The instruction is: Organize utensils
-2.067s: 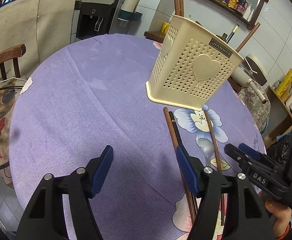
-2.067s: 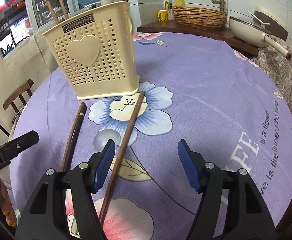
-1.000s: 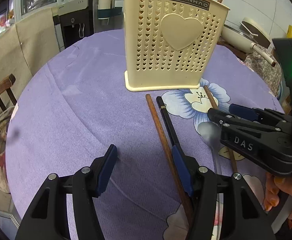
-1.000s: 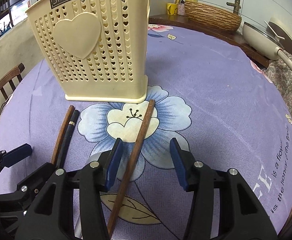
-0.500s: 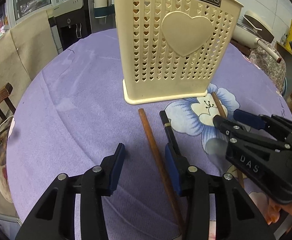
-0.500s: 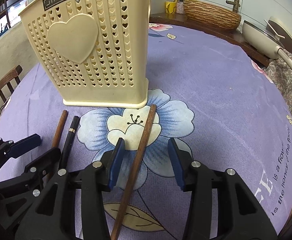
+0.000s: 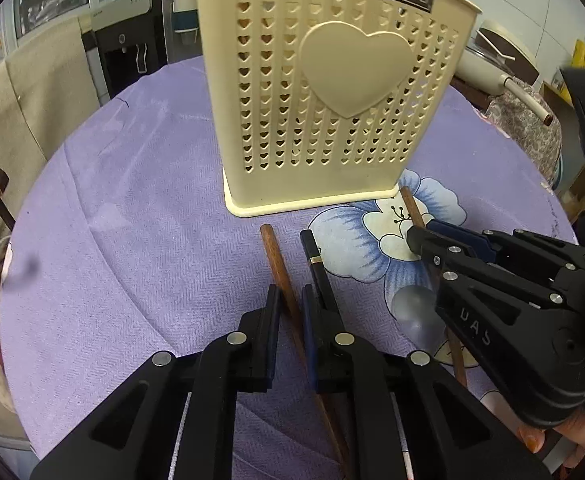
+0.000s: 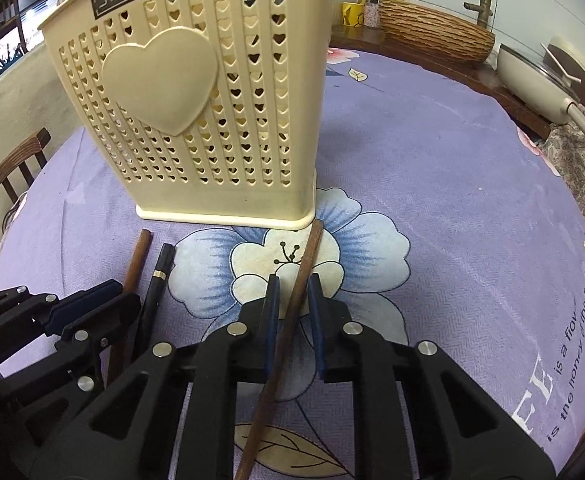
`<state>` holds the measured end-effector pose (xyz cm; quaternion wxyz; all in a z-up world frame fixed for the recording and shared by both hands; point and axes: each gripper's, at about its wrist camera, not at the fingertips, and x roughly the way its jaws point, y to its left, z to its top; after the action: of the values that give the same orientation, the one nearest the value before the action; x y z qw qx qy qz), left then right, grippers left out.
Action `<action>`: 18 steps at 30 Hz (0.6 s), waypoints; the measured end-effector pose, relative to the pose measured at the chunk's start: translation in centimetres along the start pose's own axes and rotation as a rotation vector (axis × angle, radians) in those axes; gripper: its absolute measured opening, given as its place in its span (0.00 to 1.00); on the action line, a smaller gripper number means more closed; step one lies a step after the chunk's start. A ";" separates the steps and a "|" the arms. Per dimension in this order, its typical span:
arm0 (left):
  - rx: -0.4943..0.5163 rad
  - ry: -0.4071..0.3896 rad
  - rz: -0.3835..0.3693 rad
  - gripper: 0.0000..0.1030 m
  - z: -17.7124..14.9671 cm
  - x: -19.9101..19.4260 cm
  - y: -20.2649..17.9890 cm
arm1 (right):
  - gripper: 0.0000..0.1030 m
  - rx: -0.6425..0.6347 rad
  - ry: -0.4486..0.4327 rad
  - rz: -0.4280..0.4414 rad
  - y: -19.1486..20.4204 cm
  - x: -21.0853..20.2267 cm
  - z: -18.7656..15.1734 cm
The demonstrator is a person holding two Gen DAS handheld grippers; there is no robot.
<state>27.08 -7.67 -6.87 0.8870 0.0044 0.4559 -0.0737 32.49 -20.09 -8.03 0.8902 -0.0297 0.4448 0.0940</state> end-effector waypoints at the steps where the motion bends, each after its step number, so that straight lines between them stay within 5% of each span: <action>1: 0.000 0.001 -0.001 0.11 0.0 0.0 0.1 | 0.14 -0.002 0.001 -0.002 0.0 0.0 0.1; 18: -0.004 -0.008 -0.008 0.08 -0.1 -0.2 0.3 | 0.07 -0.017 -0.019 -0.007 -0.2 -0.4 -1.0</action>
<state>26.93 -7.30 -6.84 0.8886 0.0007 0.4524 -0.0762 31.45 -20.46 -8.30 0.8944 -0.0382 0.4355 0.0949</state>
